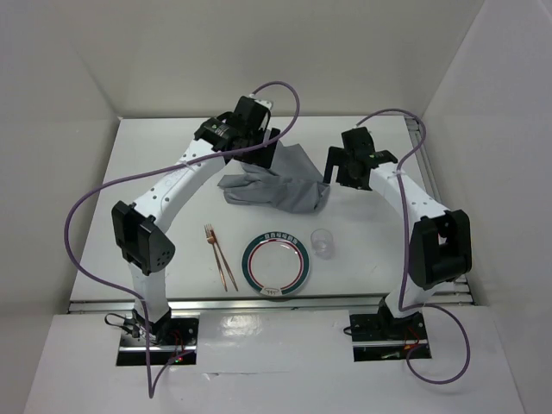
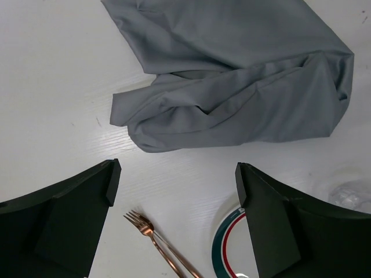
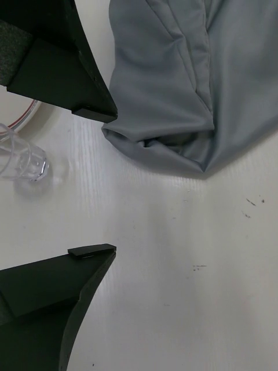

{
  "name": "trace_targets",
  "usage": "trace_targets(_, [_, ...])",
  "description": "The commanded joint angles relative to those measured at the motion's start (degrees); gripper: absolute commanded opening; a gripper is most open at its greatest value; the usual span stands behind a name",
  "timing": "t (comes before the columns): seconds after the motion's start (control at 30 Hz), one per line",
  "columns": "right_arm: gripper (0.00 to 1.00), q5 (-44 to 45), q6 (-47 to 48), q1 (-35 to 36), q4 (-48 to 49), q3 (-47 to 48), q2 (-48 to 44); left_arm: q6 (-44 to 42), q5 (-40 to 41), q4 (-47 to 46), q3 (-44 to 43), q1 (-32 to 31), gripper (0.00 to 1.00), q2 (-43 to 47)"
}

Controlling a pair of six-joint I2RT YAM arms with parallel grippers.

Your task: Set the dinner table for one person

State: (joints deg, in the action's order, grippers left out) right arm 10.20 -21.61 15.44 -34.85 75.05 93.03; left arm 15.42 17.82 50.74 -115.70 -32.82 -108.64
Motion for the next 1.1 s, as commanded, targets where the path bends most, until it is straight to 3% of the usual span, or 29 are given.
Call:
trace_targets(0.0, [1.0, -1.8, -0.9, -0.3, 1.9, -1.3, -1.8, 2.1, -3.2, -0.1, 0.0, 0.0, 1.0, 1.6])
trace_targets(0.27, [1.0, -1.1, -1.5, -0.9, 0.7, -3.8, -5.2, 4.2, -8.5, -1.4, -0.1, 0.0, 1.0, 0.2])
trace_targets(0.4, [1.0, -3.4, -1.0, -0.9, 1.4, -9.0, -11.9, 4.7, -13.2, -2.0, -1.2, -1.0, 1.0, -2.7])
trace_targets(0.47, [1.0, -4.0, -1.5, -1.4, 2.0, -13.3, -17.5, 5.7, -16.3, -2.0, -3.6, -1.5, 0.92, -5.7])
trace_targets(0.67, [1.0, -1.9, -4.5, -3.0, -2.6, -18.9, -28.0, 11.2, -20.2, -2.5, -11.6, -2.1, 0.86, -15.0])
trace_targets(0.7, [1.0, -1.8, -4.5, -3.0, -3.2, -19.4, -28.9, 11.2, -21.2, -3.0, -12.9, -2.1, 0.78, -16.5])
trace_targets(0.83, [1.0, -0.7, -6.4, -3.0, -5.1, -19.9, -32.8, 13.0, -28.0, -4.3, -18.7, -2.7, 0.64, -24.0])
trace_targets(1.0, [1.0, -0.7, -7.0, -3.6, -6.2, -21.1, -36.8, 14.3, -25.4, -6.0, -21.2, -5.2, 0.64, -28.2])
trace_targets(1.07, [1.0, -1.2, -7.7, -3.6, -6.8, -21.1, -37.6, 14.8, -23.5, -7.3, -21.2, -5.8, 0.69, -29.1])
